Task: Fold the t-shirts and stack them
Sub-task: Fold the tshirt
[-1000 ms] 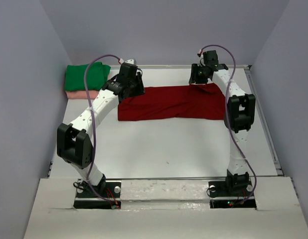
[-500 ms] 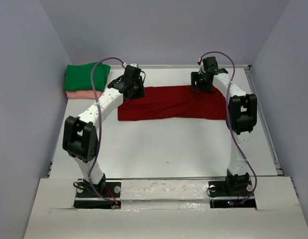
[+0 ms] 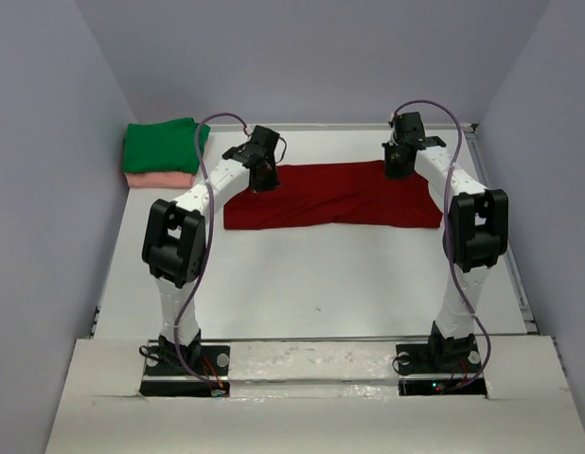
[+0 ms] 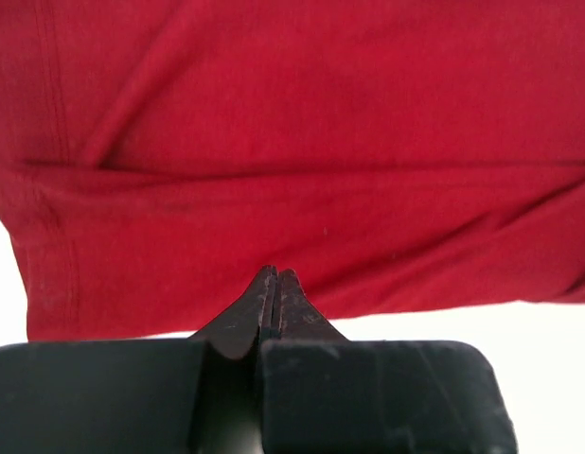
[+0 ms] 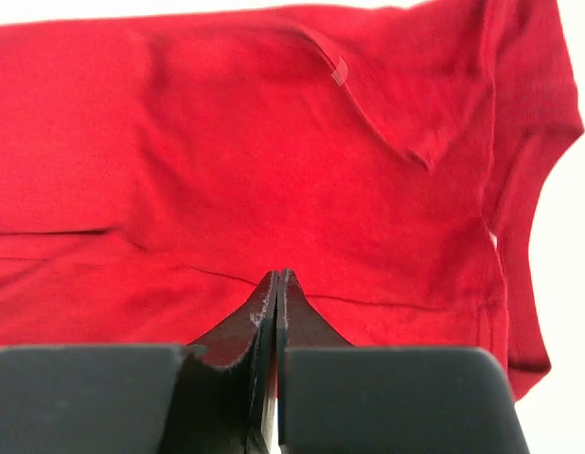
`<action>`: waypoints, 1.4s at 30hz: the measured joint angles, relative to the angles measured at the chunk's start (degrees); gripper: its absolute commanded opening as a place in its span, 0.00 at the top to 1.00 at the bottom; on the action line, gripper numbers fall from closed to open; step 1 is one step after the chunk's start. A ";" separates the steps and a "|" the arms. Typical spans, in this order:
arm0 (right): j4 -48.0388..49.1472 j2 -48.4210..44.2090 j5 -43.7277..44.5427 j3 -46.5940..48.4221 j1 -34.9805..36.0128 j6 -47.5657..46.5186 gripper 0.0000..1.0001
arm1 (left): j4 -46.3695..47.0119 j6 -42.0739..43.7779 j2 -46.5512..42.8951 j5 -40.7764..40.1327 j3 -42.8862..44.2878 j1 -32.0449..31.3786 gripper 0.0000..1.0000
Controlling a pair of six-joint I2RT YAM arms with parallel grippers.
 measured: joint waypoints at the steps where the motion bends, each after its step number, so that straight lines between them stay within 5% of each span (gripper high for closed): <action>1: -0.09 0.00 0.72 -0.70 0.00 0.26 1.00 | -0.13 0.02 0.66 -0.26 0.85 0.02 1.00; 15: -3.91 6.95 7.21 0.74 -1.75 4.83 1.00 | -3.91 1.11 10.29 2.84 10.16 3.91 1.00; 31: -6.62 6.95 12.07 0.20 -2.40 7.23 1.00 | -10.27 2.54 27.80 11.54 31.36 10.51 1.00; 42: -8.31 7.15 13.94 -1.11 -2.40 7.41 1.00 | -12.26 2.14 30.56 14.14 33.35 12.04 1.00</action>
